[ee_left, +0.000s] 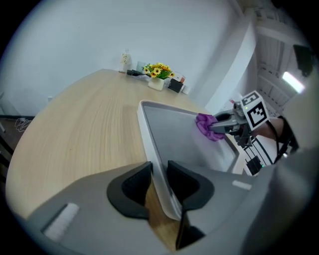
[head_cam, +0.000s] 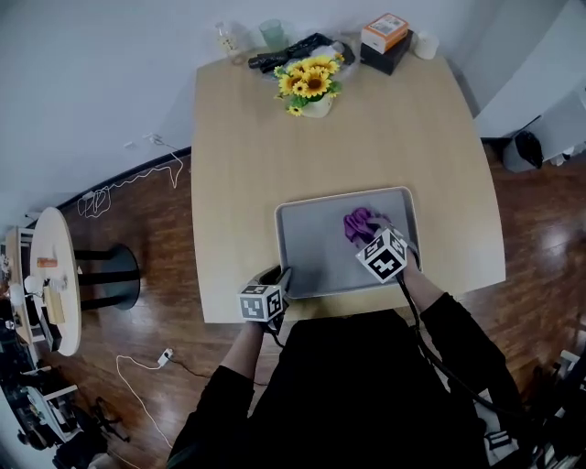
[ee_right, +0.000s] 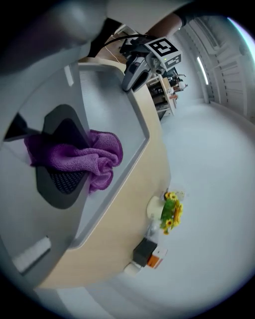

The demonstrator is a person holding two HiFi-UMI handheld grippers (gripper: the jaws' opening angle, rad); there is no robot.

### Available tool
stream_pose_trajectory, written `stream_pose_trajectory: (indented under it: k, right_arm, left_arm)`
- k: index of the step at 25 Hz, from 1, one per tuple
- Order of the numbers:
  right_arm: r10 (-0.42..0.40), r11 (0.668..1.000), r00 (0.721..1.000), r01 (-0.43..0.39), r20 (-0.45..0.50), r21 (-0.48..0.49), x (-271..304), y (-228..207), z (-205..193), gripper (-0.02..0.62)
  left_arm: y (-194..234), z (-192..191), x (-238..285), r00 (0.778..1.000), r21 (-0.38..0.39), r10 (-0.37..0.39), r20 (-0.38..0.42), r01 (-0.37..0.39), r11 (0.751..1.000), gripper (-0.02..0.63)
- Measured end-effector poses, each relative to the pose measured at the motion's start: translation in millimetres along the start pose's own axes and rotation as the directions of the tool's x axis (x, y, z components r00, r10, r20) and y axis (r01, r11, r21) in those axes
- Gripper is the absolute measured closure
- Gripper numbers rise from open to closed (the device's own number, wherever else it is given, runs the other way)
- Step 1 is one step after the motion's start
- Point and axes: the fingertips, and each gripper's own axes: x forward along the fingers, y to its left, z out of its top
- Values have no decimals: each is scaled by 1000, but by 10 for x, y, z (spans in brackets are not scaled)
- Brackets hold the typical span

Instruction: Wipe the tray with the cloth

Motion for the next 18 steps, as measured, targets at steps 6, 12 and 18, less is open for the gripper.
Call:
stream_pose_trajectory:
  k: [6,12,18]
  right_arm:
    - [-147,987,983,153,-111,41,-508,-741,-787,505]
    - [-183,983,972,184,-150,-11,-448,-737,-787,506]
    - [-135,991,987,134,-84,-17,-257,-317,-404,505]
  left_arm:
    - [-31,13,10,999,-14,30,-11,-30,999,518]
    - [-62,10,45,999,-12,48,-8,-48,999,520]
    - [-74,19,37,999,6,30,21,-30,1000,520]
